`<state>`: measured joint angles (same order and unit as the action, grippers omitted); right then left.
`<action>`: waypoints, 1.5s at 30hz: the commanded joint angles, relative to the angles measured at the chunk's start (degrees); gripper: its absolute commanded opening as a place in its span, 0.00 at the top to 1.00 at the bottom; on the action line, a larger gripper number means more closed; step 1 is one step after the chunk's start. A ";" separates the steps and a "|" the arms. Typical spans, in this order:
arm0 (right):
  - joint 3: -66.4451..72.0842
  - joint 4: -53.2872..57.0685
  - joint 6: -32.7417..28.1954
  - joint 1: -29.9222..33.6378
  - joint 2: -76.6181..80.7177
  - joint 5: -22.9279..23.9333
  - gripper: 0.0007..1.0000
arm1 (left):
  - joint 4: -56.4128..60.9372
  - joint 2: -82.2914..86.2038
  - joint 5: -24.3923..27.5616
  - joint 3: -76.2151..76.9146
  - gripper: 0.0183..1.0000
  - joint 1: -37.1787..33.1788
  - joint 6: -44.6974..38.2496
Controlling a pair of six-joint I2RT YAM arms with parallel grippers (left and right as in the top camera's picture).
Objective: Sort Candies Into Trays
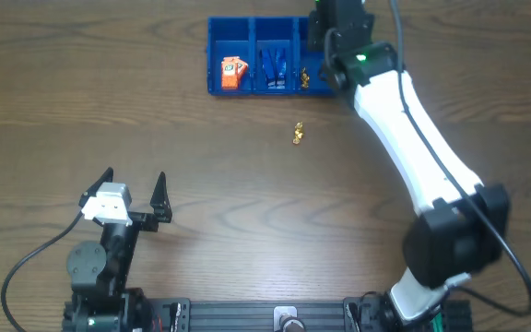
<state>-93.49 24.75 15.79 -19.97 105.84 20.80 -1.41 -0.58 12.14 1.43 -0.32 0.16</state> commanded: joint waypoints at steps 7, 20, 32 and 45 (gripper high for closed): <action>0.46 -2.56 -2.73 0.76 9.40 -1.84 0.92 | -1.75 0.37 1.42 -1.16 0.00 0.07 0.02; 0.42 -1.97 -2.43 0.52 9.92 -2.86 0.00 | -1.75 0.37 1.42 -1.16 0.00 0.07 0.02; -0.37 27.17 11.02 -8.09 -7.72 -2.99 0.00 | -1.77 0.37 1.42 -1.16 0.00 0.07 0.02; 14.75 21.66 21.79 -11.13 3.43 -8.46 0.01 | -1.75 0.37 1.42 -1.16 0.00 0.07 0.02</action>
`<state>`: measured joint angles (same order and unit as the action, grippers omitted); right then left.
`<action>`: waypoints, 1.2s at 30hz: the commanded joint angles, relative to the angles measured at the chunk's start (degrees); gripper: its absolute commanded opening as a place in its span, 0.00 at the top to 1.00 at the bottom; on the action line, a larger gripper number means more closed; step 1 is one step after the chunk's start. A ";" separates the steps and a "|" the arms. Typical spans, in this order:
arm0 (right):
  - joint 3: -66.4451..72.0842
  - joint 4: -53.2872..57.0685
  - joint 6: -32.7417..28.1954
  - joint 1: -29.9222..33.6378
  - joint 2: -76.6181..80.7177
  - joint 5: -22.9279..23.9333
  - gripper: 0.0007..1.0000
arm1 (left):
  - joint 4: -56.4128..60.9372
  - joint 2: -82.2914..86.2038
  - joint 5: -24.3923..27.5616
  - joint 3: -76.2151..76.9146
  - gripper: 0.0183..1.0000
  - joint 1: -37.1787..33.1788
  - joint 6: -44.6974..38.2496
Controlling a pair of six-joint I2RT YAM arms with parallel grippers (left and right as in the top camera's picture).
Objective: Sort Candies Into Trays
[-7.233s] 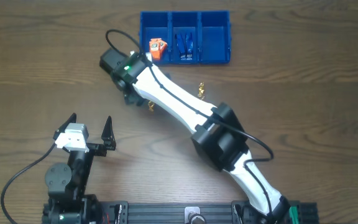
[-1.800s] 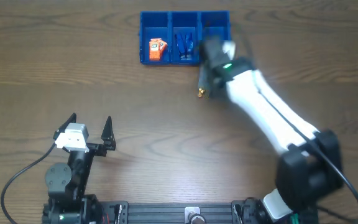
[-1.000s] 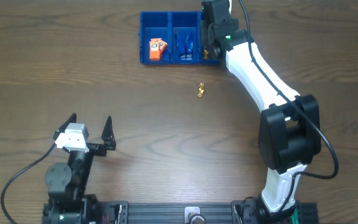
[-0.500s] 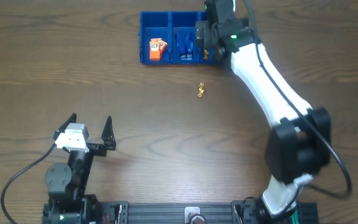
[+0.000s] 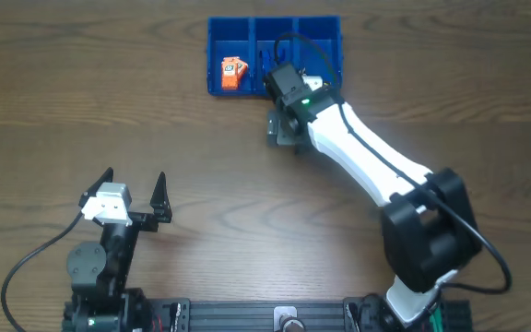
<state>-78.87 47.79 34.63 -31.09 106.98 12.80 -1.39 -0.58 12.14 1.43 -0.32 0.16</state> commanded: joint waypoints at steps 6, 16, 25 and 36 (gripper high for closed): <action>0.13 -4.74 2.86 2.84 6.25 -1.14 0.02 | -1.77 0.37 1.42 -1.16 0.00 0.07 0.02; 0.13 -8.59 0.92 3.43 9.11 -1.79 0.03 | -1.79 0.37 1.42 -1.16 0.00 0.07 0.02; 0.13 -10.25 0.94 3.43 11.56 -2.23 0.07 | -1.77 0.37 1.42 -1.16 0.00 0.07 0.02; 0.13 -10.51 0.94 3.41 11.56 -2.60 0.63 | -1.79 0.37 1.42 -1.16 0.00 0.07 0.02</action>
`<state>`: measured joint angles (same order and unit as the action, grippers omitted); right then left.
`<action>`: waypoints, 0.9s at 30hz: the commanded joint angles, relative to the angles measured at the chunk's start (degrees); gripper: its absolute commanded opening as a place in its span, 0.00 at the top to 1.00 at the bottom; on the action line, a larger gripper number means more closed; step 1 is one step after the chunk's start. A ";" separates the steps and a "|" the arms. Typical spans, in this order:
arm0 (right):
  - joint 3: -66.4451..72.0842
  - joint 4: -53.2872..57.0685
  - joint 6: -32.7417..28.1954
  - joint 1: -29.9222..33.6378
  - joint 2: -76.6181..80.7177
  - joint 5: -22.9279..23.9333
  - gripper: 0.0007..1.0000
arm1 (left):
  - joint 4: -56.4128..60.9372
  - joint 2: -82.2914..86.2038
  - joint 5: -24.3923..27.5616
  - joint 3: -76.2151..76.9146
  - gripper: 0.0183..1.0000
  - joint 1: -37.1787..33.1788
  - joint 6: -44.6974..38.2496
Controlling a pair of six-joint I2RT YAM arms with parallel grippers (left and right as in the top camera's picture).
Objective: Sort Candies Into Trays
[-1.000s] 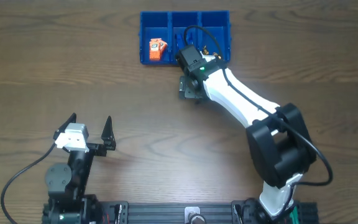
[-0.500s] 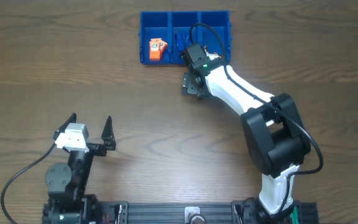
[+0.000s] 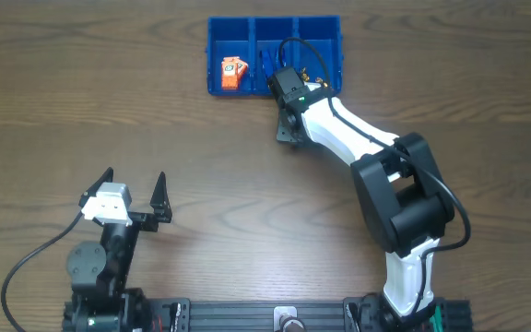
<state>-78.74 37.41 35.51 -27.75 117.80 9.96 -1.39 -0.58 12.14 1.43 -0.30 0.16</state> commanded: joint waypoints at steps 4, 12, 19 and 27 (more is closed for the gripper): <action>0.00 -0.33 0.07 0.07 0.74 0.24 0.74 | -1.77 0.37 1.42 -1.16 0.00 0.04 0.02; -0.02 0.31 0.02 0.07 -4.52 1.07 0.86 | -1.79 0.37 1.42 -1.16 0.00 0.04 0.02; -4.68 -4.22 -12.31 2.80 -25.20 12.55 0.86 | -1.79 0.37 1.42 -1.16 0.00 0.04 0.02; -6.32 -24.17 -22.51 8.66 -14.03 12.46 0.87 | -1.79 0.37 1.42 -1.16 0.00 0.04 0.02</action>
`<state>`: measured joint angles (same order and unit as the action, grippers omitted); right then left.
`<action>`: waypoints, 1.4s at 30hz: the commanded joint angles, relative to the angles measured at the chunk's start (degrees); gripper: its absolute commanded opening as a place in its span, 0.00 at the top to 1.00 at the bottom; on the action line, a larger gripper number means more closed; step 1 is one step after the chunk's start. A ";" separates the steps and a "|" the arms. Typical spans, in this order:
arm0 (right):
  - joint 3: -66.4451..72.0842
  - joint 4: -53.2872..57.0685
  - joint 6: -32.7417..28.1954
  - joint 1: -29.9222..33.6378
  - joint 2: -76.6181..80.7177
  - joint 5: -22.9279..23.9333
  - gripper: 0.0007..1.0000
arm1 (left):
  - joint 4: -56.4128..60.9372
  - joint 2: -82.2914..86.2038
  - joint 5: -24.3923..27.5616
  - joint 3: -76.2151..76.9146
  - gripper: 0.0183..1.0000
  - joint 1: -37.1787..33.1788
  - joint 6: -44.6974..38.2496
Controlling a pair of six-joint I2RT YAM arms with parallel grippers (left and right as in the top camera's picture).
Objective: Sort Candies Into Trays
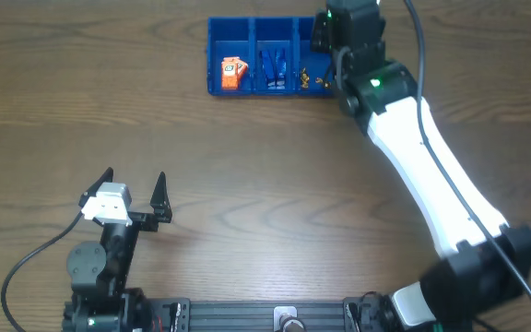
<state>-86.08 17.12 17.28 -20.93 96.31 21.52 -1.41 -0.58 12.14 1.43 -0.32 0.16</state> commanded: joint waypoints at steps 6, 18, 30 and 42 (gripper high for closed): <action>1.03 -5.33 -4.26 4.20 13.16 -3.43 0.87 | -1.75 0.37 1.42 -1.16 0.00 0.07 0.02; 1.03 -6.32 -4.31 3.87 15.58 -4.17 0.86 | -1.75 0.37 1.42 -1.16 0.00 0.07 0.02; 1.03 -6.38 -4.28 3.30 16.81 -4.72 0.74 | -1.77 0.37 1.42 -1.16 0.00 0.07 0.02; 1.03 -5.92 -7.15 3.96 6.95 -5.14 0.00 | -1.75 0.37 1.42 -1.16 0.00 0.07 0.02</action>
<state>-85.01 11.07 12.84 -17.41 111.79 16.16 -1.39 -0.58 12.14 1.43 -0.32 0.16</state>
